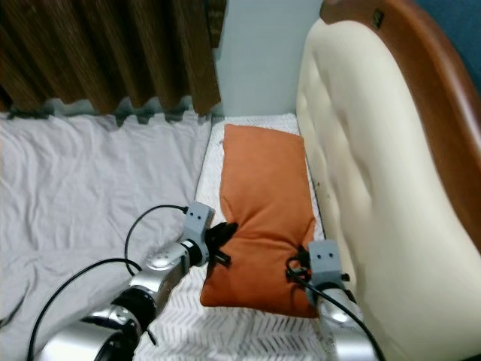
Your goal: Clean up the room
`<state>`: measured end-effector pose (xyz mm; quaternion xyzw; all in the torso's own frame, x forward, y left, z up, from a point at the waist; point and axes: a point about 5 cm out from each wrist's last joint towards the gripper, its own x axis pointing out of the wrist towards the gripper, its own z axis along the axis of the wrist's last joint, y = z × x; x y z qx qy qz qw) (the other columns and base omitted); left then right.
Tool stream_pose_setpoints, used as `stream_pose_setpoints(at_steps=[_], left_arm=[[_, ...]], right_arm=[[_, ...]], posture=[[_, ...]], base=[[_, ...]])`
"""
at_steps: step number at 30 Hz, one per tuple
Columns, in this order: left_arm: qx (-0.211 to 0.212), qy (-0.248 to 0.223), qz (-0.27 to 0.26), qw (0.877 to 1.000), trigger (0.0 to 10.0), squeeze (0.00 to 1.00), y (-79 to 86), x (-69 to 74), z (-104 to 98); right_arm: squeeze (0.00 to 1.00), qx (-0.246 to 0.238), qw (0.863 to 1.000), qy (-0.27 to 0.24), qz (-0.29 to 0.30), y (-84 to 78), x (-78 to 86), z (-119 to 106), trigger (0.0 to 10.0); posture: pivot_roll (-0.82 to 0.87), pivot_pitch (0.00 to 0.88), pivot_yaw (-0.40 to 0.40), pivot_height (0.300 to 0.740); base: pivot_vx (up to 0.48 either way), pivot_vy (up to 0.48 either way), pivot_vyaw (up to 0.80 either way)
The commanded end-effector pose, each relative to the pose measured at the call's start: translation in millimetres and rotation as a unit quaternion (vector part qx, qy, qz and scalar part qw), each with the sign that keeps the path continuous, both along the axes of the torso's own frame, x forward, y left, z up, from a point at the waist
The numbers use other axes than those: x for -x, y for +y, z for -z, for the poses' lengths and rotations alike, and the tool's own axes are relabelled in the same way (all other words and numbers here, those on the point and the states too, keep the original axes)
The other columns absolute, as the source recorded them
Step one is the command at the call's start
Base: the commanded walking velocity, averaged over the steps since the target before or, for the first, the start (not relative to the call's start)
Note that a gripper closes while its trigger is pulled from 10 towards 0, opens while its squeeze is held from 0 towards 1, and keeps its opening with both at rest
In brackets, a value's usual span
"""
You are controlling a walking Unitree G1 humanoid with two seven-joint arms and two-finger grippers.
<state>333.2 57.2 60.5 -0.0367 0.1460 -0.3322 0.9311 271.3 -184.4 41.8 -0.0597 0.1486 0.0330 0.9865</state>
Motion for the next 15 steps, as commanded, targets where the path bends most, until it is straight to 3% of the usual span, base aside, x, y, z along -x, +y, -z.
stream_pose_setpoints(at_steps=[1,4,5,7,12,15], left_arm=[[-0.012,-0.010,0.049,0.999,10.0,0.00,-15.5,2.2,-4],[-0.020,-0.007,0.057,0.998,10.0,0.00,-19.5,3.5,-3],[-0.038,-0.003,0.063,0.997,10.0,0.00,-25.9,5.5,-1],[-0.057,-0.005,0.068,0.996,10.0,0.00,-32.0,6.0,-1],[-0.089,-0.028,0.072,0.993,10.0,0.00,-37.0,3.2,-6],[-0.118,-0.066,0.071,0.988,10.0,0.00,-39.8,-3.5,-17]], right_arm=[[0.00,0.024,1.000,-0.012,-0.005,3.0,-0.3,-5,10.0],[0.00,0.042,0.999,-0.004,-0.001,0.4,3.1,-1,10.0],[0.00,0.059,0.998,0.014,0.020,-7.0,6.7,8,10.0],[0.00,0.070,0.996,0.031,0.035,-12.6,6.7,16,10.0],[0.00,0.067,0.996,0.042,0.043,-12.9,1.9,20,10.0],[0.00,0.075,0.995,0.029,0.061,-14.1,-7.6,15,10.0]], posture=[[-0.25,0.166,0.042,0.740],[-0.25,0.207,0.041,0.740],[-0.27,0.295,0.042,0.740],[-0.28,0.344,0.044,0.740],[-0.28,0.397,0.056,0.740],[-0.27,0.439,0.085,0.740]], base=[[0.480,0.000,0.00],[0.000,0.000,0.00],[0.000,0.000,0.00],[0.000,0.000,0.00],[0.000,0.000,0.00],[0.000,0.000,0.00]])
